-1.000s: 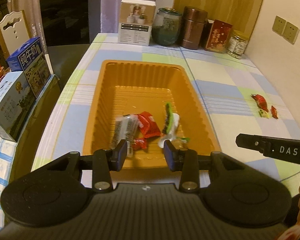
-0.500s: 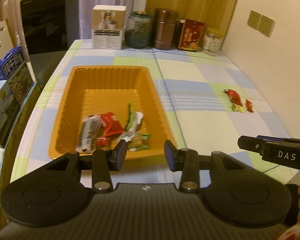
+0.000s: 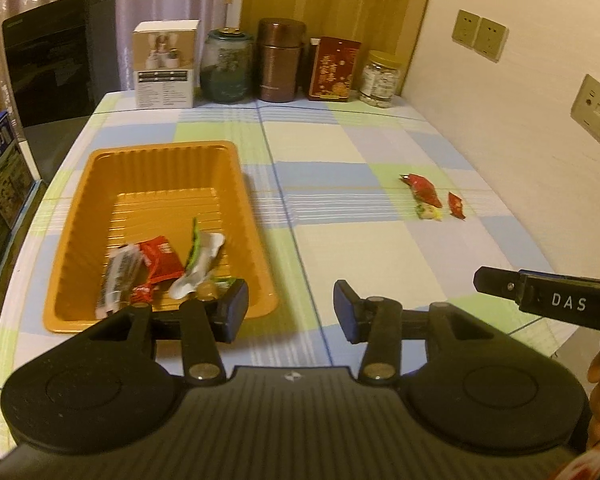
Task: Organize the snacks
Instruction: 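Move both open tools back toward the remaining candies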
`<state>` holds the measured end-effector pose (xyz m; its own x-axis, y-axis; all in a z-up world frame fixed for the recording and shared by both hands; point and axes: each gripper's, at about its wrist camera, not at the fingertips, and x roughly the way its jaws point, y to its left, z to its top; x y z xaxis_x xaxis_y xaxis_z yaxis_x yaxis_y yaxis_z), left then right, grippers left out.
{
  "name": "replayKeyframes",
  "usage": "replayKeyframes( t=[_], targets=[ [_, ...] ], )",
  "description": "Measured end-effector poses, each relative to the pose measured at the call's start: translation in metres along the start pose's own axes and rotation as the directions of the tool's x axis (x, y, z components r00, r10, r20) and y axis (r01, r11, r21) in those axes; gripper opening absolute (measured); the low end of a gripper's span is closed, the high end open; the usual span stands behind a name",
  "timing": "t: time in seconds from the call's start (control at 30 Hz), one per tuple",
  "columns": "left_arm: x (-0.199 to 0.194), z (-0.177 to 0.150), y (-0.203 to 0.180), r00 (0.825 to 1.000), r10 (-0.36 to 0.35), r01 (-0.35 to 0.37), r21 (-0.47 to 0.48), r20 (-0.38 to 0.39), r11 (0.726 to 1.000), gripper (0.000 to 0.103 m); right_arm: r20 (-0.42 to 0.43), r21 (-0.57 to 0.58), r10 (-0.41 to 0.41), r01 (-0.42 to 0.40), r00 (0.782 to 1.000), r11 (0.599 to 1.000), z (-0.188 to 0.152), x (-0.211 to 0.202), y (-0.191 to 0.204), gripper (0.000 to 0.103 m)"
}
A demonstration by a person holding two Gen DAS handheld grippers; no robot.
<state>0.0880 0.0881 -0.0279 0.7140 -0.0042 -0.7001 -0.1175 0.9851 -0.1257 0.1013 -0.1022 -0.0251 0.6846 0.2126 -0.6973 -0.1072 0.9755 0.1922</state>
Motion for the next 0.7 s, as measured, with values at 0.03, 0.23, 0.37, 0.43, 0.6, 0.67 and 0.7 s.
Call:
replayKeyframes(
  t=[0.03,0.23,0.37,0.43,0.6,0.67,0.7],
  targets=[
    [0.001,0.001,-0.003,1.000,-0.003,0.003,0.004,0.000,1.000,0.045,0.002,0.006,-0.003,0.003,1.000,1.000,0.001,-0.001,-0.003,0.060],
    [0.008,0.008,-0.020,1.000,-0.025,0.025,0.031,0.003,0.999,0.048,0.022,0.055,-0.033,0.031,0.999,0.998,0.005,-0.005,-0.029,0.062],
    [0.015,0.013,-0.032,0.999,-0.038,0.038,0.047,0.002,0.998,0.048,0.036,0.086,-0.058,0.055,0.998,0.995,0.008,-0.006,-0.047,0.063],
    [0.019,0.015,-0.039,0.999,-0.046,0.046,0.058,0.002,0.997,0.049,0.041,0.099,-0.070,0.065,0.997,0.993,0.010,-0.007,-0.056,0.063],
    [0.031,0.024,-0.058,0.998,-0.069,0.068,0.088,0.000,0.994,0.051,0.052,0.130,-0.097,0.089,0.994,0.988,0.016,-0.005,-0.079,0.063],
    [0.037,0.027,-0.065,0.997,-0.078,0.077,0.098,-0.003,0.992,0.052,0.055,0.140,-0.105,0.096,0.993,0.986,0.019,-0.002,-0.088,0.063],
    [0.041,0.029,-0.068,0.997,-0.082,0.082,0.101,-0.005,0.991,0.052,0.056,0.144,-0.108,0.099,0.993,0.985,0.021,-0.001,-0.092,0.063]
  ],
)
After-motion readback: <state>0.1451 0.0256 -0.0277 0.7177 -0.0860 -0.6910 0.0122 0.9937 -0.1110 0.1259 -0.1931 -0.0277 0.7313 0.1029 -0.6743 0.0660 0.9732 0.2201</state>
